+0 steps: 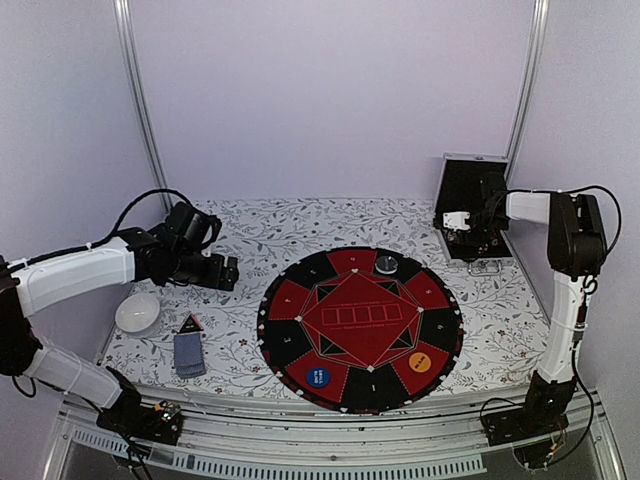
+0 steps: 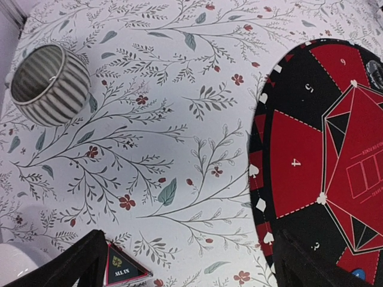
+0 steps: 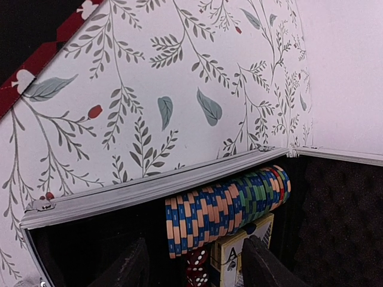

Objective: Distribute texas hold em gaming equipment
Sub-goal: Pick up the pile of poker chips from the chip case.

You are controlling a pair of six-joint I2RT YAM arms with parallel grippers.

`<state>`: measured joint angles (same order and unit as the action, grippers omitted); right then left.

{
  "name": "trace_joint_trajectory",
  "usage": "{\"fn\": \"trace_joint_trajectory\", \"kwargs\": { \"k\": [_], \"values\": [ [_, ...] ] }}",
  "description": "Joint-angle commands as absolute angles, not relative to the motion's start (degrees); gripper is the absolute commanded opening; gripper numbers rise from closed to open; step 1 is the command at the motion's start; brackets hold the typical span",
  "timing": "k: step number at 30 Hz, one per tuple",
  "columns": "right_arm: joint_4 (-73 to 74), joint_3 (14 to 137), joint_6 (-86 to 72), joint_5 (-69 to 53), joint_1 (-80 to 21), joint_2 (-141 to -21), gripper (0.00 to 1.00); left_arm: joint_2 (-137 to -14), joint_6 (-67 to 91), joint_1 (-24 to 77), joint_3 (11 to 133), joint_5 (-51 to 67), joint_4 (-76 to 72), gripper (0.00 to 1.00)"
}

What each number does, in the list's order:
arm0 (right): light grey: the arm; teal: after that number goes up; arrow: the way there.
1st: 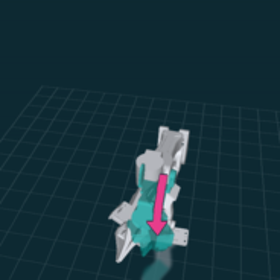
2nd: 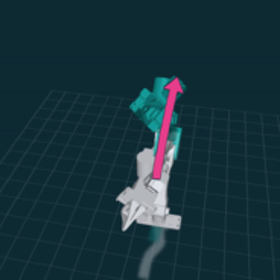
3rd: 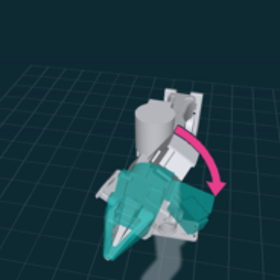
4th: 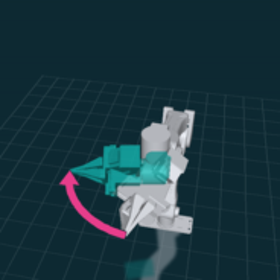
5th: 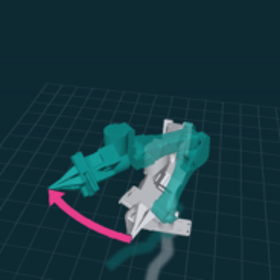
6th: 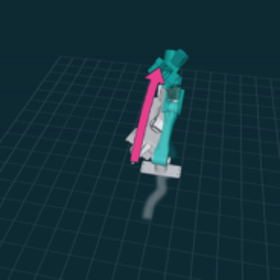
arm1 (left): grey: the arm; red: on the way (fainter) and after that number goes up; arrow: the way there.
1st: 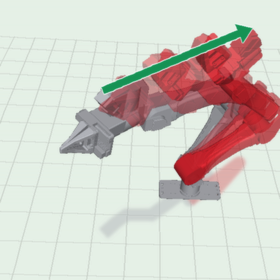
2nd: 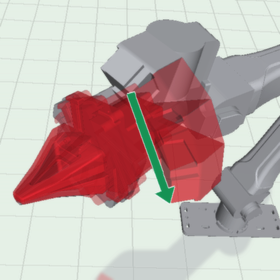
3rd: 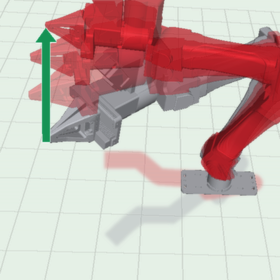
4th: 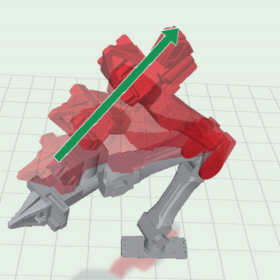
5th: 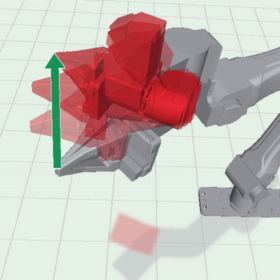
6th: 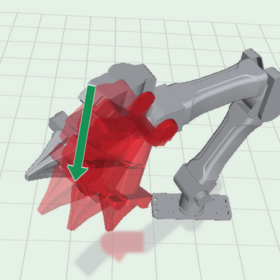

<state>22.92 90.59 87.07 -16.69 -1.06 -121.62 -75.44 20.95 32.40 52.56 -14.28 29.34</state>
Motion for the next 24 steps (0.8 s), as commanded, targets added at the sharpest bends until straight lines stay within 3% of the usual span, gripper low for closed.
{"fn": "trace_joint_trajectory", "kwargs": {
  "k": [1,7,24],
  "values": [
    [20.4,91.8,89.6,-14.5,-1.0,-123.6,0.52,-76.7,20.0,32.6,53.6,-14.7,28.5,0.98],
    [19.0,91.4,90.7,-13.8,-1.0,-125.1,0.41,-77.3,20.0,32.6,53.7,-14.8,28.3,0.98],
    [17.6,85.9,92.5,-12.7,-1.7,-123.9,0.32,-78.8,20.3,32.5,53.6,-14.2,28.0,0.98]
  ]
}}
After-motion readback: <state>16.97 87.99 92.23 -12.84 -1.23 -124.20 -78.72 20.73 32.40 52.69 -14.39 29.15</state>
